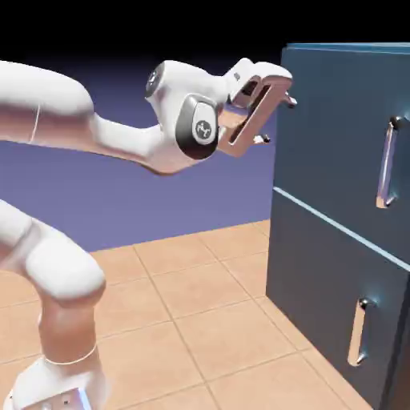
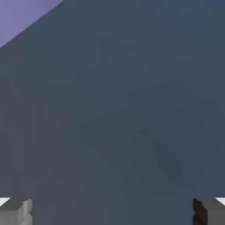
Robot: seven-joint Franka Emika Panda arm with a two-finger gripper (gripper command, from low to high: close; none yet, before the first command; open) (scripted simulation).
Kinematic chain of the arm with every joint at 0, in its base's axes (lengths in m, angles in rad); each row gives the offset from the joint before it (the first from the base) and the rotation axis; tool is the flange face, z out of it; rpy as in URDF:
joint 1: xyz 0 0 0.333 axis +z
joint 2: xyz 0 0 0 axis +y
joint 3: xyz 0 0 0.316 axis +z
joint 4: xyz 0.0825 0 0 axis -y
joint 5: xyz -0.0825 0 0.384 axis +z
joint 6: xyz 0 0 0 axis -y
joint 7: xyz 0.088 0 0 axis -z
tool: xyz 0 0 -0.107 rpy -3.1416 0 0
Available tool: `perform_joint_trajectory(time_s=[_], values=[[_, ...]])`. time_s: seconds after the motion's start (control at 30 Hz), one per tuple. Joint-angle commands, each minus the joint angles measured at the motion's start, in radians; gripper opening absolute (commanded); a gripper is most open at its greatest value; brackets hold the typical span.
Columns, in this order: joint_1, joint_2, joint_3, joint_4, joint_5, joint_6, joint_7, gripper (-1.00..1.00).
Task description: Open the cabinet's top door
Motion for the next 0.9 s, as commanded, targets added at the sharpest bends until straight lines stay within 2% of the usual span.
perform_joint_trajectory(time_s=[0.0,0.87], values=[[0.018,-0.011,-0.024,0.013,-0.044,0.002,-0.034,0.0],[0.483,-0.286,-0.649,0.344,-1.174,0.067,-0.908,0.0]])
